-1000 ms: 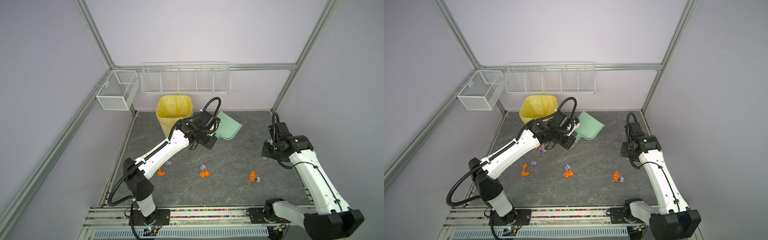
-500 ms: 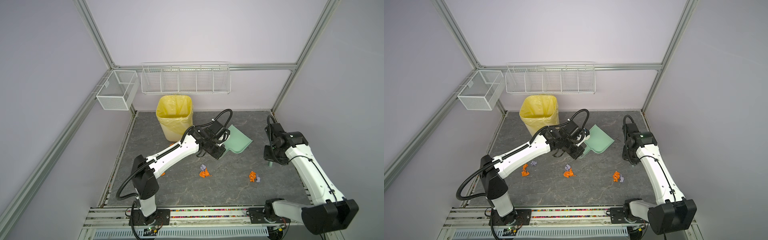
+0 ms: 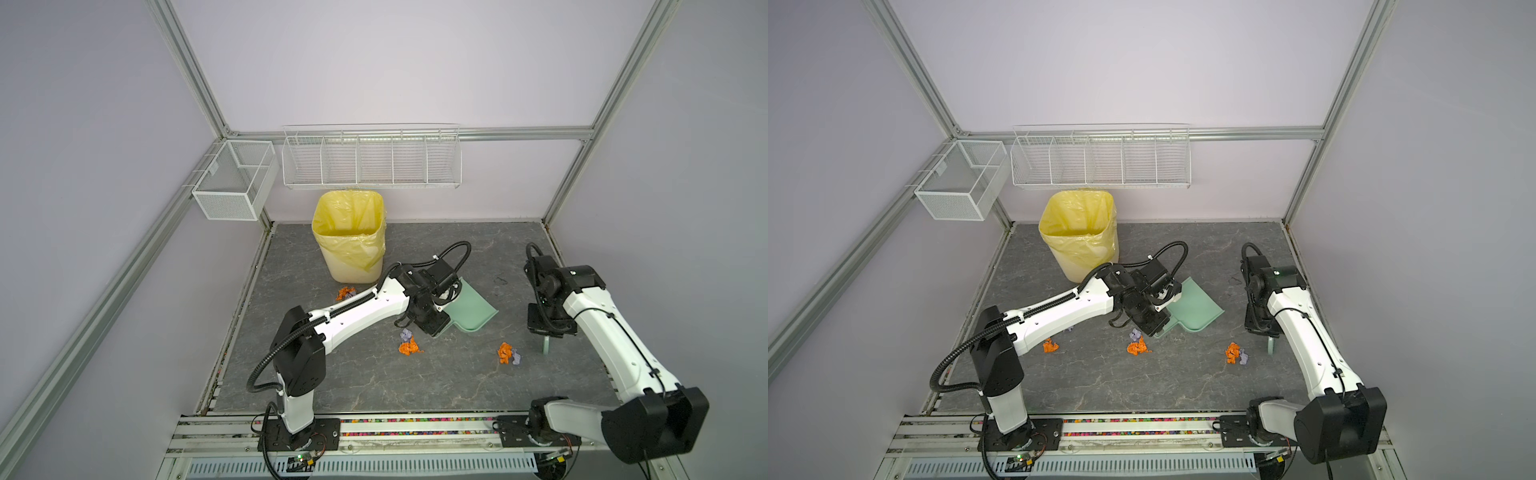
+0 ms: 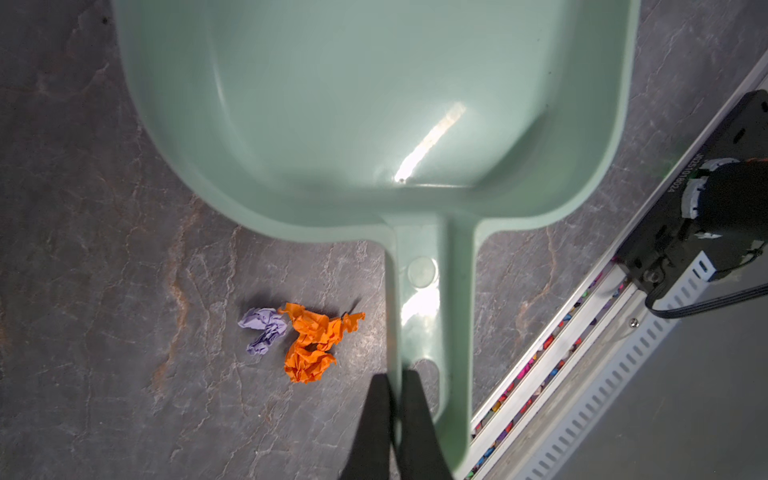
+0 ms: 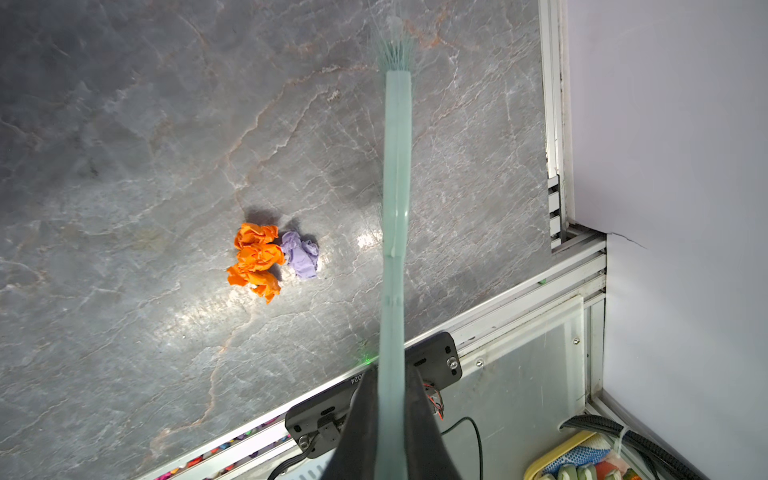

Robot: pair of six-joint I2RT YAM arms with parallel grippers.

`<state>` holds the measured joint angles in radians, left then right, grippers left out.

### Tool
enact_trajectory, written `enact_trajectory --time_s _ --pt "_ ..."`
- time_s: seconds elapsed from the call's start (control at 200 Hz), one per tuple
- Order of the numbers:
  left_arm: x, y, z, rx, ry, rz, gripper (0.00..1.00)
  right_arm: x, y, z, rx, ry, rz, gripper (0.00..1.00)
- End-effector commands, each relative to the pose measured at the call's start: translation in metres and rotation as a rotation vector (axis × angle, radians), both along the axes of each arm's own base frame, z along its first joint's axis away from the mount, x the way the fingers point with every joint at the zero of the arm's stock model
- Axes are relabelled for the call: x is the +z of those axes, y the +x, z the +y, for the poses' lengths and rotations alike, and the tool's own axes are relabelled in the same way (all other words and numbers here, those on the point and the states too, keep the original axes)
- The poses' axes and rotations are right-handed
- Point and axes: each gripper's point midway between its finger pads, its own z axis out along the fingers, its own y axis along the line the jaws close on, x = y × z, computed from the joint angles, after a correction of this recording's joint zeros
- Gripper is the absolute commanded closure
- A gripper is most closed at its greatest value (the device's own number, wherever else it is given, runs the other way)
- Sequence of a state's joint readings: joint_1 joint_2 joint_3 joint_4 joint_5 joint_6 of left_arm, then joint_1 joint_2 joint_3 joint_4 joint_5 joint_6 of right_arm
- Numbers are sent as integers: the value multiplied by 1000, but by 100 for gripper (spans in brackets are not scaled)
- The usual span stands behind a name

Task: Sweep away the paper scraps from the table
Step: 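Lower the empty dustpan with the left gripper while the right moves the brush, then set the dustpan beside the scrap pile while the right gripper lowers the brush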

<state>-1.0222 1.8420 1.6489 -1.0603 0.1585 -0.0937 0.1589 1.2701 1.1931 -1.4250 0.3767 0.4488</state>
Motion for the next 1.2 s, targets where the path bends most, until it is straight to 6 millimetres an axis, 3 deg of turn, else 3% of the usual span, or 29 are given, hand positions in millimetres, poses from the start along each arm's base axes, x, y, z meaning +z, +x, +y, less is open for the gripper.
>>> enact_trajectory --time_s 0.0,0.465,0.73,0.92,1.195 --pt "-10 -10 0 -13 19 42 100 -10 -10 2 -11 4 50 93" --pt "-20 -33 4 -49 74 82 100 -27 -12 47 43 135 30 93" --pt "-46 -43 18 -43 140 117 100 -31 -13 56 47 190 -1 93" --pt "-56 -54 18 -52 161 120 100 -34 -14 61 51 224 -21 93" --pt "-65 -53 26 -75 211 111 100 -32 -14 64 47 248 -40 93"
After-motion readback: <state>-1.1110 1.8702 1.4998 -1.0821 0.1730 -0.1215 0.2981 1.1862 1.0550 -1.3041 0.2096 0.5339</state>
